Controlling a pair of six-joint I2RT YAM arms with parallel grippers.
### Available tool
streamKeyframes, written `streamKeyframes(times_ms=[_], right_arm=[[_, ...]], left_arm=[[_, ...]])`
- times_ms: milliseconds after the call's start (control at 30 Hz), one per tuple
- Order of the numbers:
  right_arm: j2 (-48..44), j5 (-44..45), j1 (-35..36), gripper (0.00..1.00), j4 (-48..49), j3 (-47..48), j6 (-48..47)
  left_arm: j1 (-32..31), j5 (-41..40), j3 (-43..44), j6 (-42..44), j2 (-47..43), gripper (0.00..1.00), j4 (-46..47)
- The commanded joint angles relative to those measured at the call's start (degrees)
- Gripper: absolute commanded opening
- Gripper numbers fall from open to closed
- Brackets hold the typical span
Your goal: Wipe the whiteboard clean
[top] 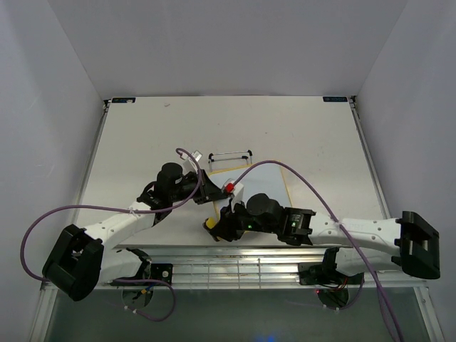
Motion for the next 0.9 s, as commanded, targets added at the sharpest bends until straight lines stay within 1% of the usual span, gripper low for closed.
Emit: streamKeyframes(times_ms=[0,133,200,267,300,333,400,433,500,533,567,600,633,700,733,800,833,867], right_arm=[[-6.24,0.65,0.2,0.08,-1.43,0.88,-0.52],[-14.05,2.52,-1.81,0.08,-7.59,2.2,-2.1],[-16.35,3.66,-2.96,0.08,-10.06,2.81,-2.89],[-19.26,5.33,-5.41,0.08,-14.8,3.52,-4.82],[-19.96,7.68,-6.81,0.08,-16.91,4.83,-5.53],[-20.84,8.32,-11.09,0.08,-20.41,5.28,-6.32],[-20.94,8.94,-17.69,0.08,-24.03,6.5,-9.47],[-19.46,8.76,-25.82,0.08,-25.88,8.34,-10.71],[-16.73,7.63,-34.47,0.08,-29.93,10.37,-15.0],[-13.58,7.45,-42.87,0.08,-30.72,12.12,-16.33],[-11.81,7.01,-47.13,0.08,-30.81,12.83,-17.56],[-10.05,4.48,-51.87,0.08,-30.73,13.45,-18.36],[-5.51,3.06,-60.27,0.08,-30.47,14.15,-20.45],[0.39,1.64,-66.56,0.08,-29.94,17.4,-22.49],[6.77,0.95,-70.51,0.08,-29.5,18.54,-24.41],[13.31,-0.63,-72.74,0.09,-29.23,22.58,-25.66],[18.82,-0.64,-74.57,0.09,-29.23,24.07,-26.01],[21.23,-0.64,-74.77,0.1,-28.97,25.92,-26.1]], left_arm=[[-0.49,2.2,2.52,-1.74,-1.41,0.0,3.05],[-0.49,2.02,2.69,-1.56,-1.15,0.0,3.05],[-0.49,1.67,2.87,-1.65,-1.06,0.0,3.05],[-0.49,1.5,3.05,-1.56,-0.97,0.0,3.05],[-0.49,1.41,3.13,-1.56,-0.97,0.0,3.05],[-0.49,1.41,3.22,-1.56,-1.06,0.0,3.05],[-0.49,1.58,3.4,-1.47,-1.41,0.0,3.05],[-0.49,1.67,3.48,-1.47,-1.58,0.0,3.22],[-0.49,1.85,3.48,-1.56,-2.55,0.0,3.31],[-0.49,1.93,3.31,-1.73,-2.99,0.0,3.4],[-0.49,2.11,3.14,-1.82,-3.51,0.0,3.57],[-0.49,2.11,3.05,-2.0,-4.74,0.0,3.75],[-0.49,2.37,2.87,-2.35,-5.45,0.0,3.92],[-0.58,2.73,2.52,-2.88,-7.64,0.0,4.45],[-0.58,3.07,2.43,-3.23,-8.43,0.0,4.54],[-0.58,3.17,2.0,-3.67,-10.02,0.0,4.63],[-0.58,3.08,1.9,-4.02,-11.68,0.0,4.63],[-0.49,2.99,1.73,-4.46,-12.56,0.0,4.63]])
